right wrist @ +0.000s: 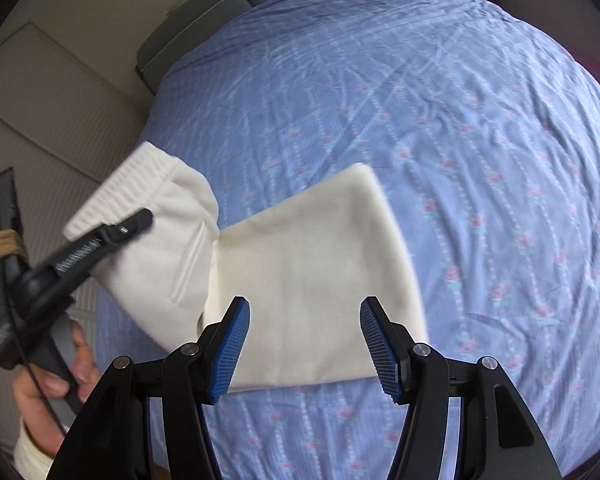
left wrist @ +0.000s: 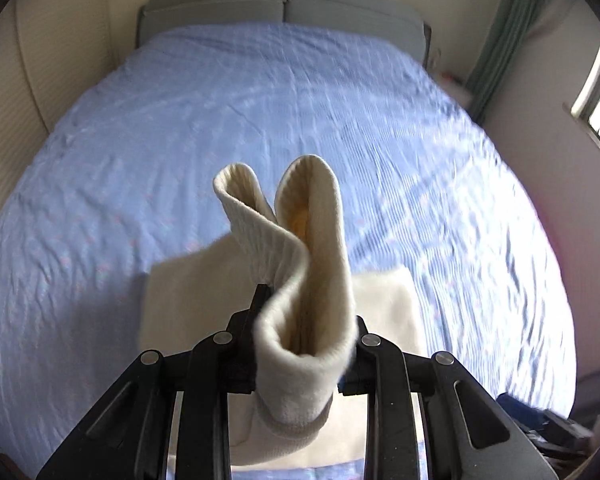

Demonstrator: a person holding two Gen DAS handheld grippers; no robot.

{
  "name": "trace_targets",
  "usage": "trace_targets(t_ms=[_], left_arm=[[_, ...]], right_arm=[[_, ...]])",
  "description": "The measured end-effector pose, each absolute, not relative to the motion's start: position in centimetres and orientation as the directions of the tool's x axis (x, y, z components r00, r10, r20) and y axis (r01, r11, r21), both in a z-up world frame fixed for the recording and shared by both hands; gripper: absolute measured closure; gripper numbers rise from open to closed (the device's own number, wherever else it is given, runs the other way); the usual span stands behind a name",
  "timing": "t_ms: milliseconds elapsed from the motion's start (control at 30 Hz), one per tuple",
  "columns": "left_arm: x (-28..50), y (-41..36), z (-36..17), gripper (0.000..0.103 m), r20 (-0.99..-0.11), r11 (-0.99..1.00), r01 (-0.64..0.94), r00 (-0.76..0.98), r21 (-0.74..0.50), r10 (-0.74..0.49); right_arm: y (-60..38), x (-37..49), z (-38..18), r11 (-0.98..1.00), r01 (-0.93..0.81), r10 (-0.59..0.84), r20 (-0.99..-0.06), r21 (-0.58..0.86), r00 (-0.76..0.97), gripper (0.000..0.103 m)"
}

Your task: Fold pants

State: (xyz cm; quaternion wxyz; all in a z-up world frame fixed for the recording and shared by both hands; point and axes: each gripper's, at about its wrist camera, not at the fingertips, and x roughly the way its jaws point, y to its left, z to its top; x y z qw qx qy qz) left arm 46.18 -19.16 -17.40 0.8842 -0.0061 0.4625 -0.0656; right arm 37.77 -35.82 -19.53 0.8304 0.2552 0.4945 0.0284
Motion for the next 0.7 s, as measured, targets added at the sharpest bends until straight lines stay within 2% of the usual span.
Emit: trace_targets(t_ms=[267, 300, 333, 400, 433, 500, 700], left_arm=[[46.8, -28.2, -24.5, 0.072, -0.92, 0.974, 0.223, 0.375, -0.032, -0.116], [46.7, -28.6, -25.0, 0.065, -0.924, 0.972, 0.23, 0.357, -0.055, -0.137], [46.7, -28.6, -25.2, 0.057, -0.927, 0.967, 0.234, 0.329, -0.103, -0.179], [46.3, -28.0, -24.9, 0.054, -0.915, 0.952, 0.218, 0.298, -0.213, -0.273], [46.1, -27.7, -24.4, 0.044, -0.906, 0.95, 0.215, 0.31, -0.227, -0.287], [45.4, -26.7, -23.6, 0.036, -0.897, 0.958, 0.205, 0.355, -0.2, -0.263], [44.3, -21.0, -23.9, 0.035, -0.92, 0.984, 0.11, 0.352, -0.141, -0.171]], right_arm=[[-41.4, 37.6, -22.1, 0.874, 0.235, 0.281, -0.838, 0.425, 0.468, 0.043], [-41.7, 37.7, -22.4, 0.875, 0.238, 0.281, -0.842, 0.422, 0.46, 0.043], [-41.9, 37.9, -22.7, 0.877, 0.237, 0.282, -0.847, 0.418, 0.451, 0.043], [-42.2, 37.9, -23.1, 0.879, 0.225, 0.293, -0.849, 0.42, 0.44, 0.043], [-42.2, 38.0, -23.3, 0.88, 0.22, 0.297, -0.849, 0.421, 0.437, 0.043], [-42.0, 37.9, -23.4, 0.884, 0.201, 0.306, -0.849, 0.421, 0.431, 0.043], [-40.1, 40.2, -24.8, 0.865, 0.093, 0.413, -0.805, 0.493, 0.426, 0.043]])
